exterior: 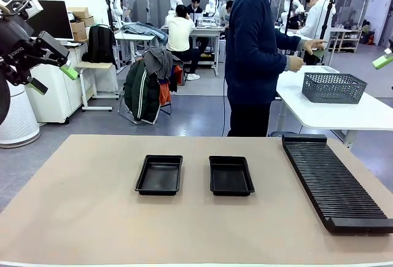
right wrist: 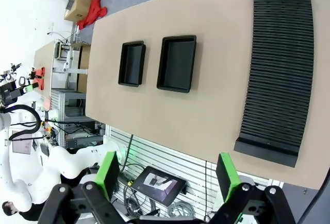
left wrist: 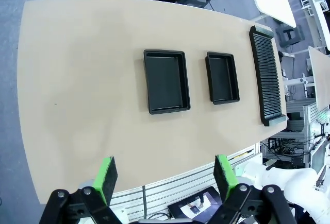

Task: Inspect and transfer BCBs to ESD trays.
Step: Pick up the Blank PCB from the PCB Rack and place it in the left ESD tray.

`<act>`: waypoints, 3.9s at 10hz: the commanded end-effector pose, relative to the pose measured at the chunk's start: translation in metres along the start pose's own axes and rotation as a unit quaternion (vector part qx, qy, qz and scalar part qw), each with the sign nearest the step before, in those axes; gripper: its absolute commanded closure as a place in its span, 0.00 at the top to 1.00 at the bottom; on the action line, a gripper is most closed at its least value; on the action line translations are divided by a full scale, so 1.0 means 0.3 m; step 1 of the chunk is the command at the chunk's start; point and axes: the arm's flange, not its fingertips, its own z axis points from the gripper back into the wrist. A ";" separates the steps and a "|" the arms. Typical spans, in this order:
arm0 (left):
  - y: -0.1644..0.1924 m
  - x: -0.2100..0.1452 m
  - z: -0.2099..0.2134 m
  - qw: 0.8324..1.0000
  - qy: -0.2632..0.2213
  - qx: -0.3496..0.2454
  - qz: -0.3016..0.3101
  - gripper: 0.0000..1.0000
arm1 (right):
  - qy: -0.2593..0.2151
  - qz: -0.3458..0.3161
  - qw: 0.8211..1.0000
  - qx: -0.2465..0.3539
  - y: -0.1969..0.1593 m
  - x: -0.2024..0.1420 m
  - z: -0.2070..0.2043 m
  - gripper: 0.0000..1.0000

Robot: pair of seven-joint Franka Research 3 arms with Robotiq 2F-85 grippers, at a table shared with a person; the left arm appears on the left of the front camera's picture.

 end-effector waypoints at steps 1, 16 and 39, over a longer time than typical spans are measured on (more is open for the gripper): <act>-0.010 -0.003 0.028 1.000 0.004 0.019 0.009 1.00 | -0.002 0.012 1.000 -0.018 -0.020 0.001 0.049 1.00; -0.058 -0.013 0.082 0.998 0.015 0.051 0.013 1.00 | -0.028 -0.001 0.998 -0.052 -0.028 0.012 0.151 1.00; -0.081 -0.012 0.096 0.999 0.011 0.053 -0.003 1.00 | -0.041 -0.065 0.995 -0.063 -0.052 -0.012 0.179 1.00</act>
